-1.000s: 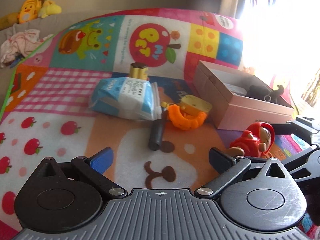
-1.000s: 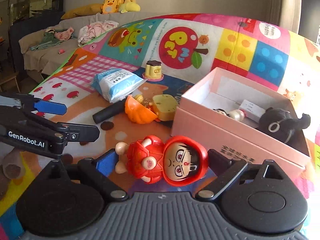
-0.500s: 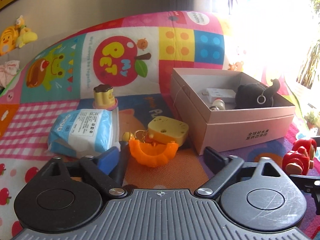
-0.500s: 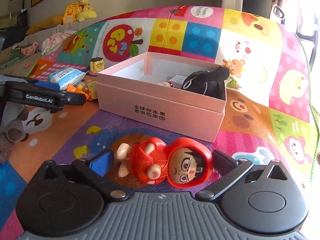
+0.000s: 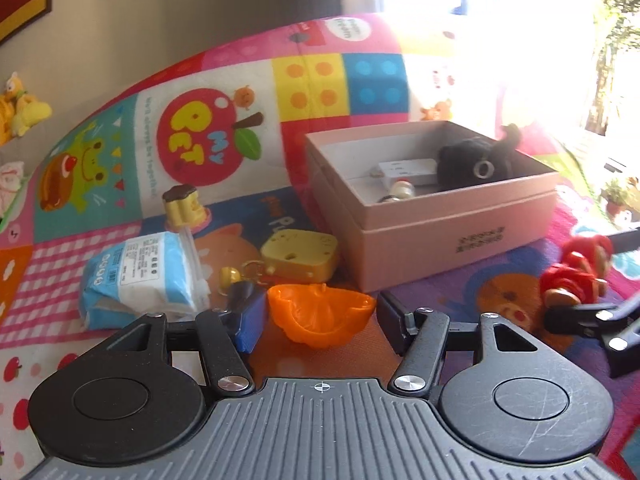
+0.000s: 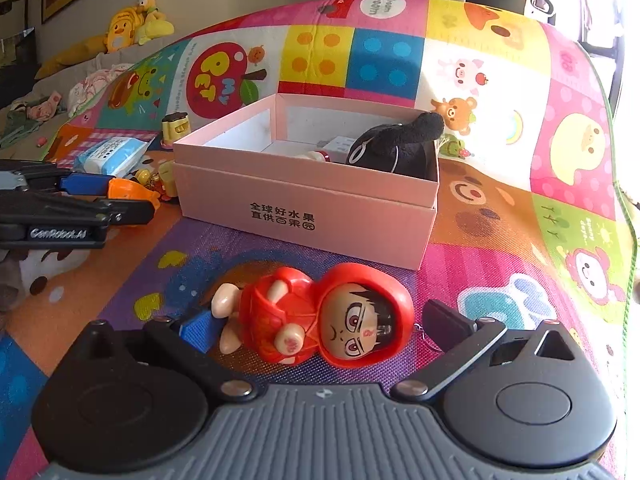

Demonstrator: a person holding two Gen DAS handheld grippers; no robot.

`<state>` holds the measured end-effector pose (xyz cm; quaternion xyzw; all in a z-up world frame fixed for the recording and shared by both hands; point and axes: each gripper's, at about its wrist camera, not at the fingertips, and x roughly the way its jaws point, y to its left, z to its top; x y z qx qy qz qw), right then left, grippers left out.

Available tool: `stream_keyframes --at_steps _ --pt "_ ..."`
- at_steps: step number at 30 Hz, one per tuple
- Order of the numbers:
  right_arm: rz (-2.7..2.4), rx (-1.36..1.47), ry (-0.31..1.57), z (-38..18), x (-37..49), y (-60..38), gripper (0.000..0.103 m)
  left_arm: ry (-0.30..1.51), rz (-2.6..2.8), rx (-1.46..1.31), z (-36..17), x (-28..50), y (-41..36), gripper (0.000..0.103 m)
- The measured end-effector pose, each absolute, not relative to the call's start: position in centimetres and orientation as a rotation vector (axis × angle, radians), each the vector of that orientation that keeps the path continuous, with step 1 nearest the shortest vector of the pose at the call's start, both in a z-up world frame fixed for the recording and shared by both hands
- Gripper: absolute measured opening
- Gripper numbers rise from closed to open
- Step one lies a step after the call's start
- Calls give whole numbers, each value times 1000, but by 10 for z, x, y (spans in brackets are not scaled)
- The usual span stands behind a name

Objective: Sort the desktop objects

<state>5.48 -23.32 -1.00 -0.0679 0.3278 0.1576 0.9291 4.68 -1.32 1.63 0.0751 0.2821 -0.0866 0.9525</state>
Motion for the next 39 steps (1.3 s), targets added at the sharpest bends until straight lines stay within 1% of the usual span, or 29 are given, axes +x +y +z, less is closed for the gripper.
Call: stream_keyframes --at_steps 4,5,6,7,8,12,16,20,24,26,28,29,33,39 --pt "323 -147 671 -10 54 -232 103 581 -331 144 19 13 -30 68" --pt "323 -149 670 -10 54 -232 103 579 -348 142 18 8 -33 77" --pt "323 -148 666 -9 53 -232 103 580 -359 140 17 4 -36 82" --pt "323 -146 655 -8 52 -233 103 580 -363 137 14 0 -39 90" --pt "323 -145 641 -7 50 -234 103 581 -365 137 12 -1 -40 93" --pt "346 -124 587 12 43 -239 103 615 -340 109 3 5 -37 94" --pt "364 -150 466 49 50 -237 103 622 -336 66 2 8 -30 97" --pt "373 -127 450 74 92 -228 103 617 -342 56 2 6 -28 100" --pt "328 -165 495 73 153 -209 103 621 -350 47 2 7 -27 100" --pt "294 -197 525 69 182 -201 97 625 -346 42 2 7 -27 100" --pt "289 -190 609 62 211 -198 79 626 -343 30 1 7 -25 100" --pt "279 -173 644 59 222 -199 76 628 -342 20 1 8 -24 100" --pt "241 -79 753 44 242 -210 59 644 -338 -21 0 12 -19 100" --pt "311 33 799 42 231 -221 59 647 -351 -35 -1 13 -18 100"
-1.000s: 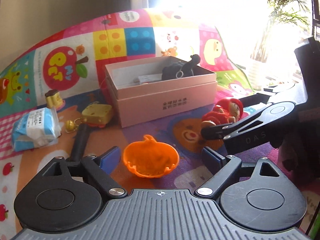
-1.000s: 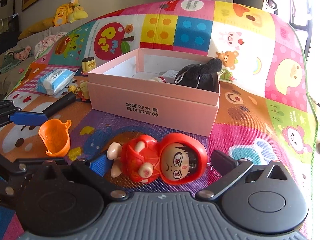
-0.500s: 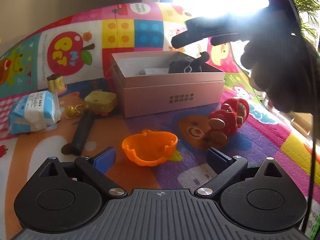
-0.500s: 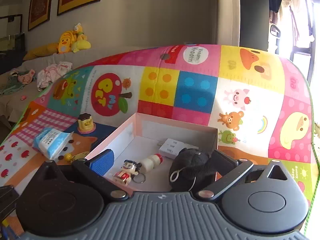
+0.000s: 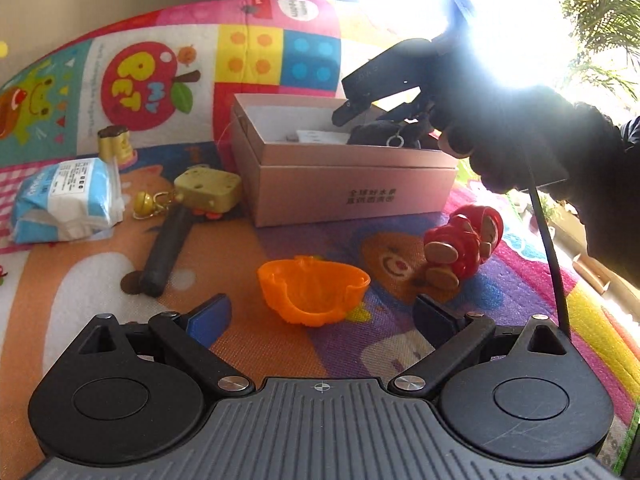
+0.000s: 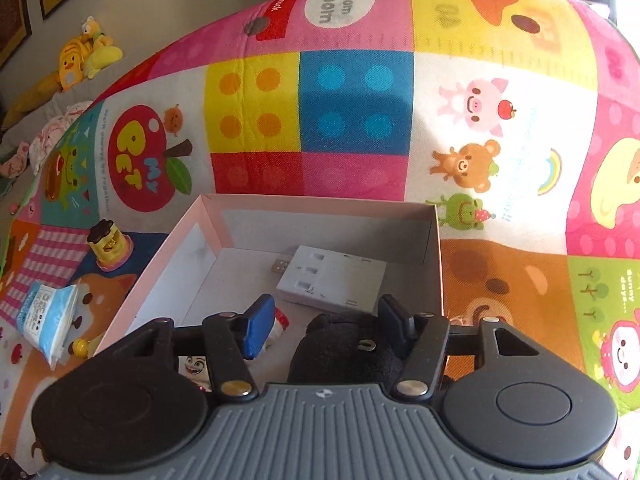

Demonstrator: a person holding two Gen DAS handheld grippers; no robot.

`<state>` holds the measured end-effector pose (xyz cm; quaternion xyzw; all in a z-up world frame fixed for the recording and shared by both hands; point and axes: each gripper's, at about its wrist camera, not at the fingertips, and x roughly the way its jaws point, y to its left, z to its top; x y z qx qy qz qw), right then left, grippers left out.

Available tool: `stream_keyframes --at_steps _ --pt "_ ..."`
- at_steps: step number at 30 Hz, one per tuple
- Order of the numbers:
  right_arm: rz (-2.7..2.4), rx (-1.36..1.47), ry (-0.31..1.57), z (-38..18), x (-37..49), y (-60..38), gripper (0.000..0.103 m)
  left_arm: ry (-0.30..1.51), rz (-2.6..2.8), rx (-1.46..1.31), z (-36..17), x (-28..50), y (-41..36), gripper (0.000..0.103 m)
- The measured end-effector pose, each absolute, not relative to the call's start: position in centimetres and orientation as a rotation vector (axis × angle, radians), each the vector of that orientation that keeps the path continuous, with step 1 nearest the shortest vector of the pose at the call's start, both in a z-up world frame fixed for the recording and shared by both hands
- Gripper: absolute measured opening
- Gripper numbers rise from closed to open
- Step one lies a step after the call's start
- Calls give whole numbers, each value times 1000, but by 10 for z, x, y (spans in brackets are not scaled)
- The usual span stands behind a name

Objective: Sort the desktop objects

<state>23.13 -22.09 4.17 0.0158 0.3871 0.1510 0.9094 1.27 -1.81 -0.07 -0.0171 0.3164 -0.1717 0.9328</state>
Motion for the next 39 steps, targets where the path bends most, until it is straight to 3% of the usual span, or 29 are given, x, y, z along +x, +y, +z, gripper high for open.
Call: stream_keyframes --at_steps 5,6,10,11,25,31,39 --pt "319 68 733 61 211 -234 59 645 -344 -35 0 12 -18 100" --pt "322 80 691 71 201 -242 63 645 -341 -34 0 12 -18 100" --pt "288 45 498 104 147 -276 99 651 -337 -32 -1 13 -18 101" --pt "286 27 473 107 134 -282 102 655 -334 -30 -1 13 -19 101" --pt "364 -88 710 11 35 -280 103 666 -286 96 0 15 -34 101" --pt "374 -32 822 -10 33 -273 103 688 -229 116 -2 22 -31 101" --pt "331 -16 794 -9 28 -268 103 722 -212 78 -5 25 -26 103"
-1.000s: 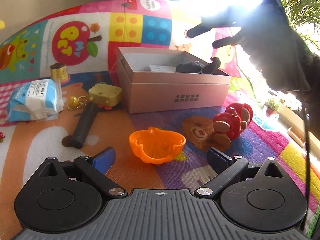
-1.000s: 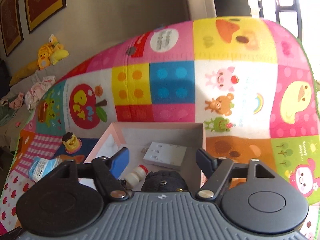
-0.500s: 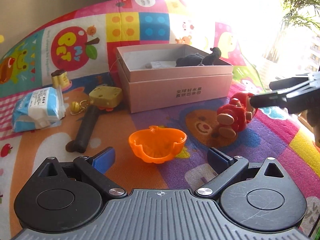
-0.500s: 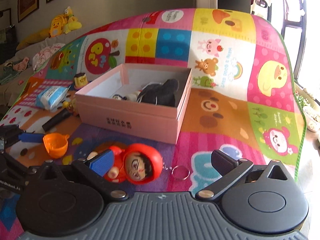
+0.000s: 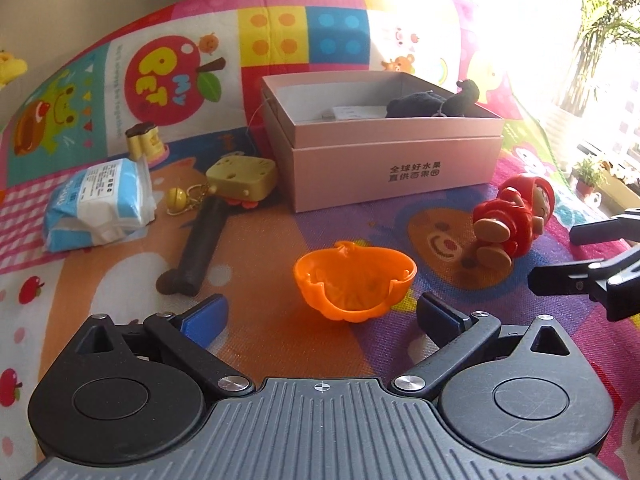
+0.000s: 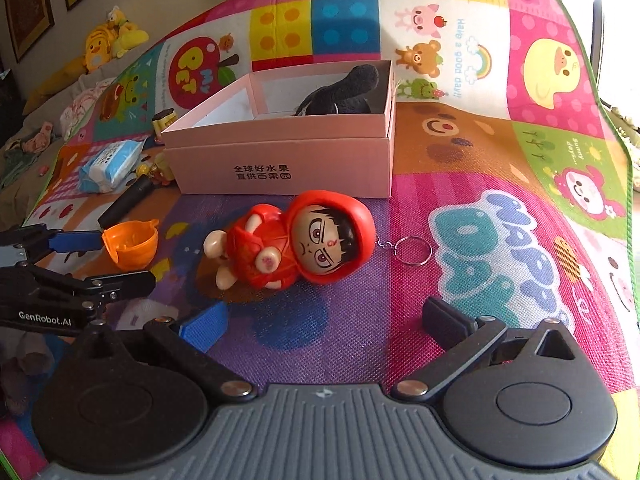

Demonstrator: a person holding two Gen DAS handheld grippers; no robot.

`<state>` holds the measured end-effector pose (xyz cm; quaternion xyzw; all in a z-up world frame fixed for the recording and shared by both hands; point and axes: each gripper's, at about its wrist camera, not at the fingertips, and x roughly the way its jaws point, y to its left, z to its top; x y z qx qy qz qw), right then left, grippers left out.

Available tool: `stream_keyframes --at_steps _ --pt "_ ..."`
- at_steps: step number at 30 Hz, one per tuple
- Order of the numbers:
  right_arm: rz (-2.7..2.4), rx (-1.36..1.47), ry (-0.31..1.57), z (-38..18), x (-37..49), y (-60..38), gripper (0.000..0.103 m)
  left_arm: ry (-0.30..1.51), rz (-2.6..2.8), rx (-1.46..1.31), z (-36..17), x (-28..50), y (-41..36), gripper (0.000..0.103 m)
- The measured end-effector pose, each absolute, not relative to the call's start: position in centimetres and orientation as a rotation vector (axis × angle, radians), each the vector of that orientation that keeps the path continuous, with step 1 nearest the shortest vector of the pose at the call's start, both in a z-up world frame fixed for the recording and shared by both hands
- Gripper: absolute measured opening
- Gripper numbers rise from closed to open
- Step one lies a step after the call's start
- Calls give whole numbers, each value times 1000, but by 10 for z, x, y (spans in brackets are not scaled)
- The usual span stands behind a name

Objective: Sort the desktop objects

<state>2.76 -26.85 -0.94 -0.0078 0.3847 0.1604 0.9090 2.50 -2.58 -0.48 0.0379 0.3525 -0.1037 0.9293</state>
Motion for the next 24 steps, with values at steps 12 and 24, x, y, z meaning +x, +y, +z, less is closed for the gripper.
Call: stream_keyframes --at_steps 12,24 --pt "358 -167 683 -5 47 -228 102 722 -216 30 -6 25 -18 103" --pt "363 -267 601 10 16 -236 94 706 -221 20 -3 18 -15 103"
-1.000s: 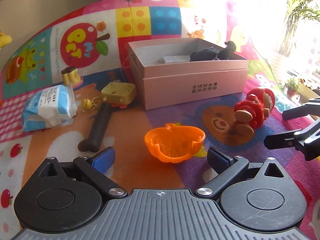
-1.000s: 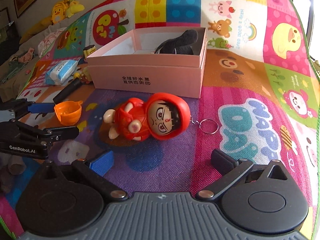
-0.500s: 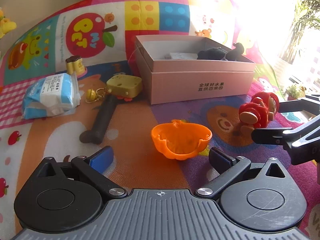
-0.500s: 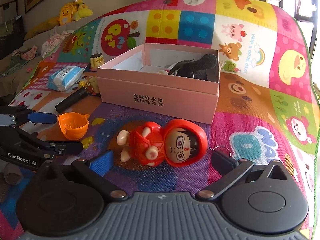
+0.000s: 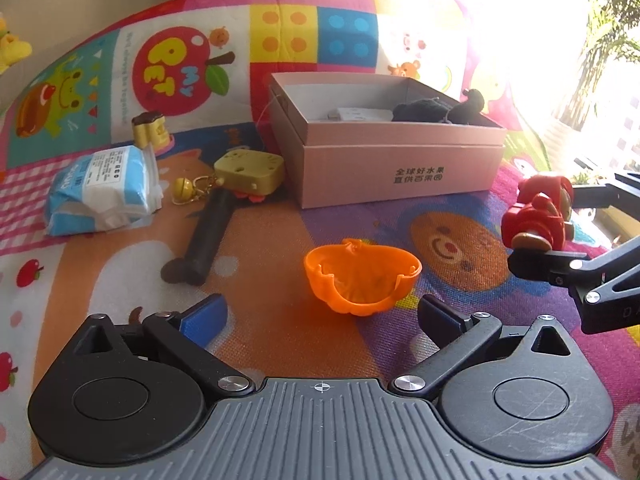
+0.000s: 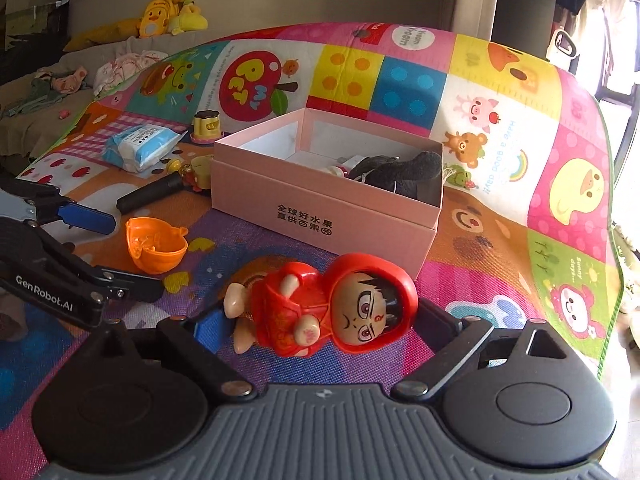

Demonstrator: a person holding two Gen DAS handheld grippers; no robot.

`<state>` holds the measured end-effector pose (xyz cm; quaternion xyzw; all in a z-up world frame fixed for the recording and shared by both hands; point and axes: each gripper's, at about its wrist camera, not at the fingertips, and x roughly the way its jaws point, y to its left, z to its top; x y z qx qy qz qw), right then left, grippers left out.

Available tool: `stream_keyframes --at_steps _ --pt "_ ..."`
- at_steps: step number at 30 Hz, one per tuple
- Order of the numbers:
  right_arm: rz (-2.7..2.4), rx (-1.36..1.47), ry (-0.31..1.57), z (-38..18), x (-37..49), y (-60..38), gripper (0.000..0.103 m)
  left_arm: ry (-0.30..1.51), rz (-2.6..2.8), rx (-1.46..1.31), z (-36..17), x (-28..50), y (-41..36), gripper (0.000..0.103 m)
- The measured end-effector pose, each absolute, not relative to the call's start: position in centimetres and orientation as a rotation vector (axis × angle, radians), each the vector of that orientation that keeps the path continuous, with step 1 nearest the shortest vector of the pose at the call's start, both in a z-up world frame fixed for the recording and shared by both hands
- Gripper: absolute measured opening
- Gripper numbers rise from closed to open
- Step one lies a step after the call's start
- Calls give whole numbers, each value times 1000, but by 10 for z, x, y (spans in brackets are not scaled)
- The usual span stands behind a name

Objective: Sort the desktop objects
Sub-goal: 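Close the left tool on the orange cup and lift it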

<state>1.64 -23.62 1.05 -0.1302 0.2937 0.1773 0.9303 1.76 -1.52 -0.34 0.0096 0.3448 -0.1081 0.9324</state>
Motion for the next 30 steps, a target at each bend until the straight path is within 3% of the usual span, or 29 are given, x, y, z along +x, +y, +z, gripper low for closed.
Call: stream_keyframes --at_steps 3,5,21,27,29,30 --pt "350 -275 598 13 13 -239 94 642 -243 27 4 9 -20 100" --pt "356 -283 609 13 12 -238 94 627 -250 63 7 9 -29 72" --pt "422 -294 678 2 5 -230 94 689 -242 79 -1 30 -45 76" --pt "427 -309 664 6 -2 -231 94 681 -261 96 -1 26 -48 62" --pt "429 -313 658 8 -4 -232 94 671 -273 108 1 20 -47 46" --pt "432 -318 653 10 -6 -233 94 668 -275 113 2 17 -46 44"
